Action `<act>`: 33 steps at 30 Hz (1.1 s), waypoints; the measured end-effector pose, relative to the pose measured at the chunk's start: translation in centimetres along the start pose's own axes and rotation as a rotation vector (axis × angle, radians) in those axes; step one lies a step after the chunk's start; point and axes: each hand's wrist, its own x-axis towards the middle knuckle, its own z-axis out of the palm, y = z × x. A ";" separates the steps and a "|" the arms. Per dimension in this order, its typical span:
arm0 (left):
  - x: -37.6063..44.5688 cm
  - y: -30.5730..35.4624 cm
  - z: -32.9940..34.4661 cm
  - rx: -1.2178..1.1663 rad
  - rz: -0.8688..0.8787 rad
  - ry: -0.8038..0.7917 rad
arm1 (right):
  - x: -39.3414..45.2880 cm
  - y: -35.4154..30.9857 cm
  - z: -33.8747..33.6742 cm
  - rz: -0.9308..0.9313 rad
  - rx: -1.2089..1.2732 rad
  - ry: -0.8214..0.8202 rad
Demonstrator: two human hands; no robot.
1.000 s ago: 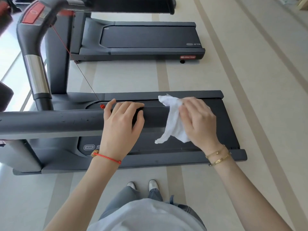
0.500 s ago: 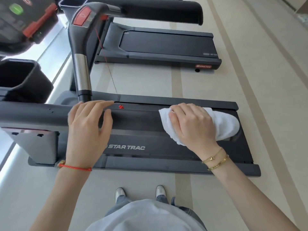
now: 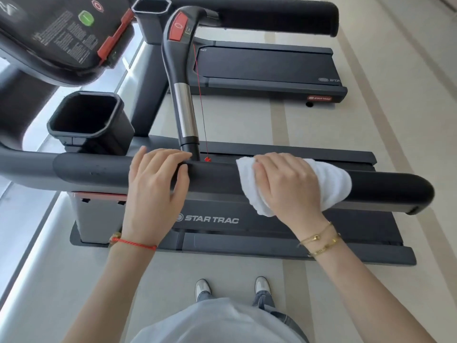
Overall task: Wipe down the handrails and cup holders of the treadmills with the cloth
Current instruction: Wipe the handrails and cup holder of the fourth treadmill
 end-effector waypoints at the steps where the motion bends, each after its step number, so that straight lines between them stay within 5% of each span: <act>1: 0.2 -0.2 0.1 0.001 0.009 -0.009 | 0.3 -0.3 0.1 0.047 -0.020 0.004; 10: 0.7 -1.6 1.0 -0.003 0.064 -0.031 | 1.6 -5.2 1.8 -0.124 0.003 0.031; 16: 0.6 -1.8 1.1 -0.040 0.064 -0.009 | 1.6 -3.6 1.2 0.124 -0.047 0.056; 24: 0.7 -1.6 0.9 -0.056 0.051 -0.026 | 1.9 -6.0 1.9 -0.108 0.007 0.046; 30: 0.8 -1.0 0.6 -0.054 0.024 -0.044 | 1.0 -1.5 -0.3 0.247 -0.096 0.071; 33: 0.8 -0.8 0.6 -0.042 0.021 -0.028 | 2.2 -5.0 0.9 0.164 -0.034 0.045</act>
